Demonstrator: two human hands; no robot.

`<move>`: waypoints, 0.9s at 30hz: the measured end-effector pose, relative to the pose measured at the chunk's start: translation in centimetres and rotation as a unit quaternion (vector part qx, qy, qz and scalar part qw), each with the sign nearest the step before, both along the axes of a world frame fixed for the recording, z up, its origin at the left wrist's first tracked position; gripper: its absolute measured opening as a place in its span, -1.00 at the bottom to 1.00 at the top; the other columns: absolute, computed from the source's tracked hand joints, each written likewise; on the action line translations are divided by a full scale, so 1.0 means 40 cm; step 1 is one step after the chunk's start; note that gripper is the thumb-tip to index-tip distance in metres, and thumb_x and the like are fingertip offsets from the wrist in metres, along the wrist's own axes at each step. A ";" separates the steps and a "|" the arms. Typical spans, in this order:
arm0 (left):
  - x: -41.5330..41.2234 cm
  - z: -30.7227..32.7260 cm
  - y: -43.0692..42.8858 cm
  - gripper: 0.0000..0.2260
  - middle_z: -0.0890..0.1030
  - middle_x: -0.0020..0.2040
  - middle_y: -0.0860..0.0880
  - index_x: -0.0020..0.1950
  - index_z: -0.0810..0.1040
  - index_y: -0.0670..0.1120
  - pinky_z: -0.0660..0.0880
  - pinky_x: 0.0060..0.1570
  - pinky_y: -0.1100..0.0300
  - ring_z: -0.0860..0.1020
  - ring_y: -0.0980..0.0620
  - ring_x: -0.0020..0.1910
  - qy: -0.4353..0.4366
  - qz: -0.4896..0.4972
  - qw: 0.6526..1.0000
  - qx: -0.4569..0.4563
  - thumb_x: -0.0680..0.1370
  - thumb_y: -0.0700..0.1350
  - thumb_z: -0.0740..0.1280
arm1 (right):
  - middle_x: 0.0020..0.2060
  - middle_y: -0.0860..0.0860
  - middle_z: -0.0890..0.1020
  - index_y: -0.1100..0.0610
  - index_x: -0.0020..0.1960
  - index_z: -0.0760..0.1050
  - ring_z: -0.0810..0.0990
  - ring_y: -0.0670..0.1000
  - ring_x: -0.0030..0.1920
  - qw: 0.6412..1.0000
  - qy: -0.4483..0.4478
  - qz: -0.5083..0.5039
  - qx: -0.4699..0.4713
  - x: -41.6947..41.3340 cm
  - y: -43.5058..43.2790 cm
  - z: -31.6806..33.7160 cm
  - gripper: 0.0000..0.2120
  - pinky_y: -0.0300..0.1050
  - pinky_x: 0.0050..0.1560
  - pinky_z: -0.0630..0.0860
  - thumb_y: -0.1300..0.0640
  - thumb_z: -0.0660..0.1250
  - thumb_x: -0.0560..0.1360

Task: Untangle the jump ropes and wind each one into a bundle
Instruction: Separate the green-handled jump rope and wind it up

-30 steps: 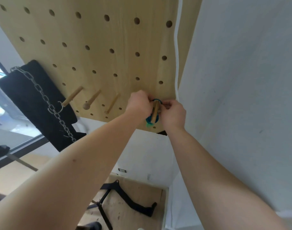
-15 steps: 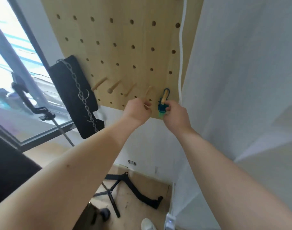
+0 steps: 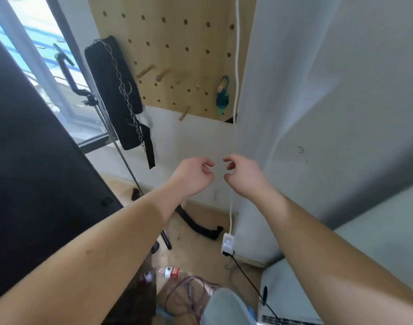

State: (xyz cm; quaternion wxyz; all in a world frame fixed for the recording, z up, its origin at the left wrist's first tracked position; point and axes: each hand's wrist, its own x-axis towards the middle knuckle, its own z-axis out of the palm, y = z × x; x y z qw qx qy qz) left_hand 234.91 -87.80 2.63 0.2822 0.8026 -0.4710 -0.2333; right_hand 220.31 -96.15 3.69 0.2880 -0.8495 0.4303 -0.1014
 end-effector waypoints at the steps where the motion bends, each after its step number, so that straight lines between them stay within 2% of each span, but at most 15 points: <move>1: -0.016 -0.022 0.017 -0.70 0.59 -0.14 0.16 0.20 0.57 0.09 0.42 -0.22 0.32 0.57 0.17 -0.19 0.003 -0.005 1.000 0.011 0.50 -0.08 0.25 | 0.22 0.00 0.61 0.01 0.42 0.44 0.58 0.05 0.19 1.000 0.004 0.001 0.004 -0.021 0.013 -0.017 -0.52 -0.22 0.08 0.42 0.17 0.34 0.51; 3: -0.045 -0.061 0.055 -0.69 0.58 -0.06 0.13 0.23 0.55 0.09 0.47 -0.07 0.29 0.59 0.11 -0.07 0.016 -0.020 0.999 0.032 0.49 -0.07 0.30 | 0.23 0.00 0.60 0.01 0.41 0.45 0.60 0.04 0.12 1.000 0.009 0.001 0.026 -0.061 0.039 -0.054 -0.52 -0.25 0.02 0.41 0.18 0.34 0.50; 5: -0.069 -0.095 0.095 -0.65 0.57 0.06 0.10 0.29 0.52 0.08 0.50 0.17 0.18 0.57 0.08 0.07 0.036 -0.042 0.998 0.041 0.50 -0.05 0.36 | 0.27 0.04 0.59 0.02 0.40 0.46 0.58 0.06 0.19 0.999 0.016 0.002 0.051 -0.100 0.061 -0.095 -0.51 -0.24 0.08 0.40 0.19 0.37 0.49; 7: -0.097 -0.127 0.130 -0.57 0.55 0.21 0.05 0.38 0.46 0.05 0.45 0.30 0.11 0.53 0.08 0.21 0.033 -0.062 0.996 0.059 0.52 -0.02 0.38 | 0.31 0.08 0.57 0.04 0.41 0.45 0.55 0.08 0.27 0.997 0.034 0.014 0.067 -0.139 0.084 -0.133 -0.50 -0.20 0.14 0.40 0.20 0.38 0.48; 11: -0.161 -0.219 0.178 -0.44 0.49 0.36 0.01 0.47 0.37 0.07 0.44 0.28 0.11 0.48 0.01 0.32 0.013 -0.052 0.993 0.108 0.48 0.07 0.41 | 0.28 0.07 0.56 0.05 0.42 0.44 0.54 0.09 0.25 0.993 0.055 0.026 0.103 -0.217 0.137 -0.205 -0.50 -0.15 0.14 0.42 0.15 0.38 0.49; 16: -0.287 -0.320 0.275 -0.28 0.39 0.42 -0.07 0.55 0.25 0.05 0.34 0.34 0.10 0.41 -0.06 0.38 0.053 -0.015 0.985 0.163 0.46 0.07 0.49 | 0.32 0.10 0.53 0.05 0.45 0.41 0.50 0.13 0.30 0.988 0.068 0.032 0.137 -0.309 0.226 -0.330 -0.48 -0.10 0.24 0.41 0.01 0.35 0.51; 20: -0.391 -0.388 0.373 -0.28 0.34 0.47 -0.03 0.55 0.22 0.09 0.37 0.39 -0.04 0.42 -0.03 0.36 0.085 0.029 0.978 0.191 0.46 0.11 0.45 | 0.37 0.10 0.49 0.02 0.49 0.35 0.48 0.15 0.33 0.979 0.102 0.055 0.167 -0.374 0.292 -0.419 -0.46 -0.01 0.29 0.45 -0.09 0.31 0.55; 23: -0.447 -0.454 0.444 -0.31 0.39 0.44 -0.03 0.53 0.27 0.07 0.40 0.35 0.04 0.49 0.03 0.26 0.098 0.064 0.974 0.192 0.45 0.10 0.44 | 0.33 0.13 0.51 0.02 0.50 0.32 0.51 0.15 0.29 0.974 0.118 0.078 0.179 -0.413 0.332 -0.503 -0.43 -0.04 0.26 0.45 -0.14 0.31 0.56; 27: -0.486 -0.561 0.512 -0.35 0.42 0.41 -0.05 0.52 0.31 0.05 0.37 0.38 0.08 0.44 0.00 0.36 0.108 0.068 0.971 0.202 0.46 0.10 0.42 | 0.34 0.14 0.51 0.06 0.49 0.34 0.49 0.16 0.33 0.968 0.123 0.084 0.200 -0.460 0.389 -0.621 -0.43 -0.05 0.29 0.42 -0.11 0.32 0.55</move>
